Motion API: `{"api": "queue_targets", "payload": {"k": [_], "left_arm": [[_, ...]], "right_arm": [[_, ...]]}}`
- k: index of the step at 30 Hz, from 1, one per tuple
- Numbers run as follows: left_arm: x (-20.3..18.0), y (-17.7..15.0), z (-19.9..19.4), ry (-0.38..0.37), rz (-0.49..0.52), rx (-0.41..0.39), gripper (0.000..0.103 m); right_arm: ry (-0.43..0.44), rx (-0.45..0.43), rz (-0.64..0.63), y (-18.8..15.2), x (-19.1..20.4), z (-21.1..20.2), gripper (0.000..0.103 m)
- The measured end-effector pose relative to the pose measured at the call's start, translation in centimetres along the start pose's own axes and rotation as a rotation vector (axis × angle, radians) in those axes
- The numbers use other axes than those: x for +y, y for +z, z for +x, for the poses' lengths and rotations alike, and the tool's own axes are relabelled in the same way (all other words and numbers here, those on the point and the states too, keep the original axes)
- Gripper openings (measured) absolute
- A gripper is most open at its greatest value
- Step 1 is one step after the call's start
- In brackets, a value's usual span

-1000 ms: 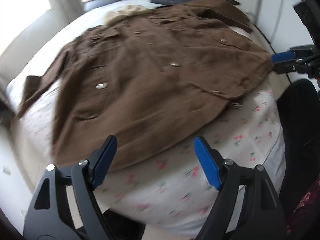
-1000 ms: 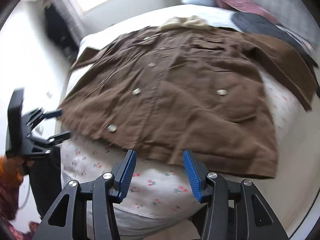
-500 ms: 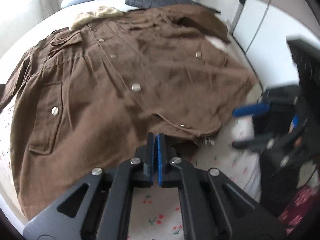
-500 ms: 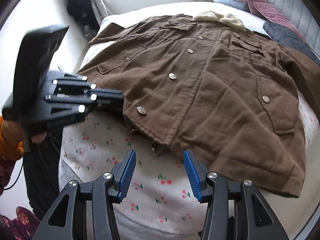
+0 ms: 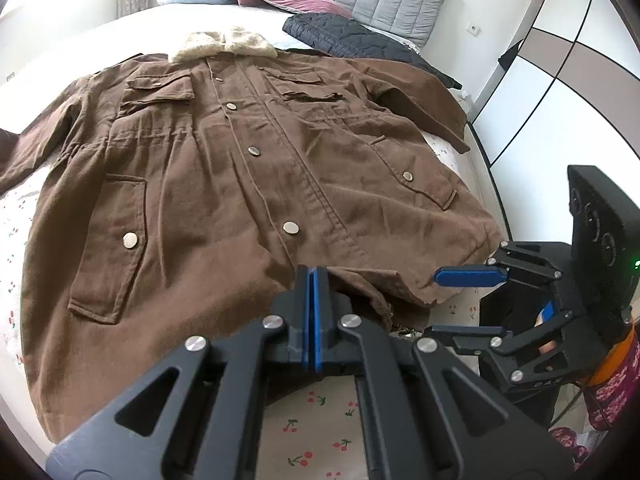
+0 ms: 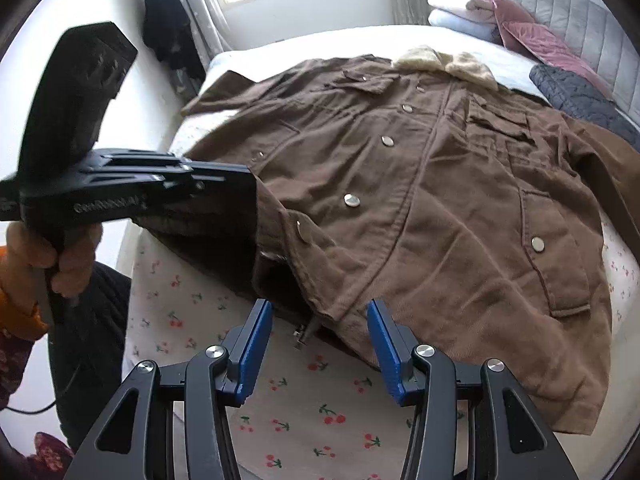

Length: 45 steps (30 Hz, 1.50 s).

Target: Fold large clothes

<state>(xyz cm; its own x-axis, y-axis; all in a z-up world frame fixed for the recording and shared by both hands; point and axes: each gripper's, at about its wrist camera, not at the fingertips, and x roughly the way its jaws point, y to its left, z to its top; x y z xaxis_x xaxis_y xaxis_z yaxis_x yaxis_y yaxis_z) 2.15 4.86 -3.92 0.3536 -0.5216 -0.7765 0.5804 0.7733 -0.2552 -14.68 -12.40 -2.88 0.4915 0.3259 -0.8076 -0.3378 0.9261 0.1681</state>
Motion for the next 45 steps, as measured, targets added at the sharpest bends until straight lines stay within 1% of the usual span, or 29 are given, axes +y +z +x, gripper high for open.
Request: {"api": "queue_targets", "payload": {"k": [5,7,8,10,12,13,14,16,17,18,20,21,22,23,24,26,27,28,29,32,33,34,35,36,37,39,42,44,45], "left_arm": [[-0.1,0.1,-0.2,0.005,0.000,-0.006,0.002],[0.0,0.1,-0.3,0.003,-0.003,-0.009,0.002],[-0.1,0.2,-0.4,0.001,-0.003,-0.008,0.002],[-0.2,0.2,-0.7,-0.004,-0.002,-0.009,0.002],[-0.1,0.1,-1.0,-0.014,-0.007,-0.014,0.002],[-0.2,0.0,-1.1,-0.014,-0.006,-0.014,0.002],[-0.3,0.1,-1.2,-0.014,-0.004,-0.015,0.002],[-0.2,-0.2,-1.4,-0.026,0.000,-0.009,0.002],[-0.4,-0.2,-1.4,-0.041,0.000,-0.005,0.002],[-0.6,-0.5,-1.5,-0.052,0.009,-0.002,0.002],[-1.0,-1.0,-1.5,-0.067,0.035,0.010,0.002],[-1.4,-1.5,-1.4,-0.069,0.062,0.028,0.002],[-1.6,-2.0,-1.1,-0.064,0.081,0.048,0.002],[-1.7,-2.5,-0.8,-0.054,0.094,0.068,0.000],[-1.7,-3.3,-0.1,-0.023,0.115,0.109,0.000],[-0.9,-4.9,1.4,0.011,0.122,0.187,0.000],[-0.5,-5.6,1.9,0.015,0.116,0.222,0.000],[0.2,-6.6,2.6,0.017,0.110,0.278,0.000],[0.5,-7.3,2.7,0.018,0.112,0.302,0.000],[0.9,-7.8,1.3,0.008,0.126,0.289,0.002],[1.1,-7.5,0.6,0.015,0.127,0.278,0.008],[1.2,-7.1,-0.1,0.015,0.129,0.252,0.019],[1.3,-6.8,-0.6,0.014,0.128,0.231,0.025],[1.5,-6.1,-1.3,0.010,0.118,0.188,0.038],[1.6,-5.7,-1.5,0.007,0.109,0.166,0.048],[1.9,-4.3,-1.8,0.010,0.078,0.111,0.055],[2.3,-3.4,-0.8,0.030,0.063,0.079,0.061],[2.7,-3.4,0.4,0.051,0.049,0.097,0.063],[3.2,-3.6,1.3,0.071,0.029,0.127,0.063]], "right_arm": [[0.013,0.010,-0.054,0.0,1.5,0.2,0.050],[0.005,0.013,-0.073,0.0,2.2,0.7,0.055],[-0.006,0.011,-0.081,0.1,2.6,1.1,0.059],[-0.018,0.005,-0.084,0.2,3.1,1.8,0.062],[-0.065,-0.005,-0.086,0.6,3.6,2.8,0.062],[-0.111,-0.010,-0.096,0.8,3.7,3.3,0.062],[-0.170,-0.019,-0.107,0.9,3.7,3.6,0.061],[-0.311,-0.032,-0.126,1.2,3.2,3.9,0.040],[-0.352,-0.049,-0.127,1.4,2.7,3.4,0.026],[-0.357,-0.070,-0.119,1.5,2.3,2.5,0.025],[-0.399,-0.094,-0.143,1.4,2.2,1.3,0.023],[-0.416,-0.095,-0.167,1.1,2.3,1.1,0.023],[-0.425,-0.068,-0.194,0.6,2.2,1.4,0.022],[-0.419,-0.039,-0.199,0.3,2.0,1.7,0.022],[-0.404,0.008,-0.195,-0.5,1.5,2.4,0.022],[-0.379,0.075,-0.167,-1.8,0.4,3.2,0.022],[-0.367,0.100,-0.144,-2.4,-0.3,3.2,0.021],[-0.347,0.118,-0.119,-2.9,-0.8,3.1,0.022],[-0.330,0.137,-0.098,-3.3,-1.2,2.8,0.022],[-0.276,0.189,-0.045,-4.4,-2.5,1.0,0.023],[-0.245,0.186,-0.028,-4.6,-2.8,0.2,0.023],[-0.221,0.177,-0.017,-4.6,-2.9,-0.4,0.023],[-0.189,0.155,-0.004,-4.3,-3.0,-1.4,0.025],[-0.165,0.125,0.007,-3.7,-3.0,-2.2,0.028],[-0.147,0.098,0.017,-3.1,-2.9,-2.8,0.030],[-0.109,0.057,0.036,-2.0,-2.5,-3.2,0.039],[-0.068,0.003,0.039,0.3,-2.1,-2.4,0.043],[-0.030,0.015,0.049,1.3,-1.9,-0.8,0.043],[-0.007,0.033,0.070,1.6,-2.1,0.2,0.043]]}}
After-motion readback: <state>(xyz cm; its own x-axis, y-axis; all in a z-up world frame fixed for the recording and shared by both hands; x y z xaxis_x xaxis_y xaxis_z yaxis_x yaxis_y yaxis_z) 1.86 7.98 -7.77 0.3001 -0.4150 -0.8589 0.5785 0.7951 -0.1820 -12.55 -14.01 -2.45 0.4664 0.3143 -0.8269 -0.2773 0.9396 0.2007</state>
